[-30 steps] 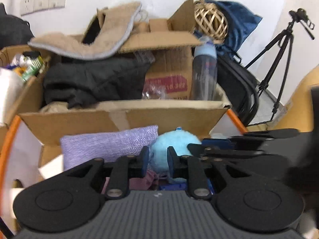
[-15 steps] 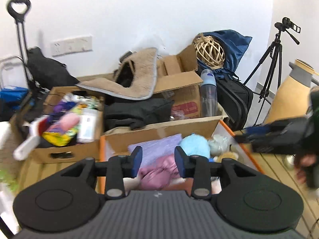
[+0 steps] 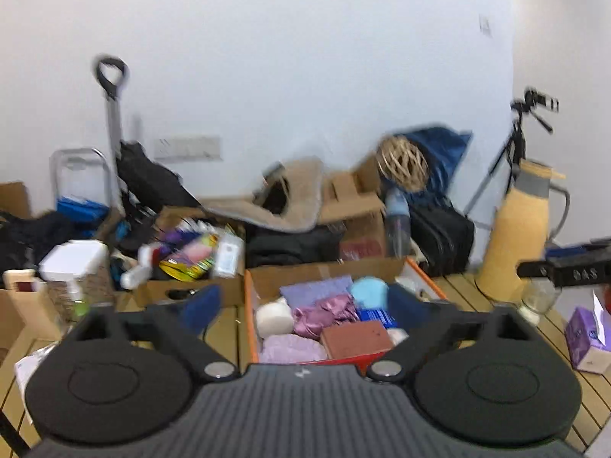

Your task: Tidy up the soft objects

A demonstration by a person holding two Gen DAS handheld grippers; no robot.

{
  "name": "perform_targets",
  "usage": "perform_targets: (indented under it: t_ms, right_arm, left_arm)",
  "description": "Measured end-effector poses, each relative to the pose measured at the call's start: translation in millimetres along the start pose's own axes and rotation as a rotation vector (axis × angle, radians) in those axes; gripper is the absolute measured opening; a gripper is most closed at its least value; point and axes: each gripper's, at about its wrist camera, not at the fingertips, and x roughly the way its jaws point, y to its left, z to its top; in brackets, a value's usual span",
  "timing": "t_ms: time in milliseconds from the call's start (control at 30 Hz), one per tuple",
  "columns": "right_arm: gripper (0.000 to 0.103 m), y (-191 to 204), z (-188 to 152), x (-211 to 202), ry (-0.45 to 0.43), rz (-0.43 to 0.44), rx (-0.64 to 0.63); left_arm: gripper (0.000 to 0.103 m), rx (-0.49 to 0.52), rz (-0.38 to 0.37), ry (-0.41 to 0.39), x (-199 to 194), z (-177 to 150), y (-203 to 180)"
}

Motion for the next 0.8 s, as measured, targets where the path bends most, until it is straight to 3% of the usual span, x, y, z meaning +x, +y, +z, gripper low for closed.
perform_targets:
  t_ms: [67,133,300,533,667,800]
  right_arm:
    - [0.079,6.8,-21.4,-23.9,-0.047,-0.001,-0.002]
    - [0.083,14.5,-51.2,-49.3,-0.103,-0.013,-0.019]
    - [0.083,35.6,-134.7,-110.4,-0.192,-0.015,-0.051]
    - [0.087,62.8,-246.7,-220.9,-0.291,0.042,-0.043]
    - [0.09,82.9,-302.4,-284.4,-0.323,0.03,-0.007]
    - [0.097,104.1,-355.0,-338.4,-0.324,0.113,0.062]
  left_arm:
    - [0.103,0.003,0.002,-0.047,-27.6,-22.2,-3.7]
    - [0.103,-0.001,0.01,-0.073,-49.9,-45.5,-5.8]
    - [0.103,-0.029,0.05,-0.111,-117.9,-112.2,-11.1]
    - [0.103,-0.067,0.068,-0.201,-245.6,-208.2,-34.1]
    - [0.103,-0.006,0.096,-0.265,-317.8,-239.2,-53.4]
    - [0.103,0.025,0.103,-0.293,-376.3,-271.6,-67.7]
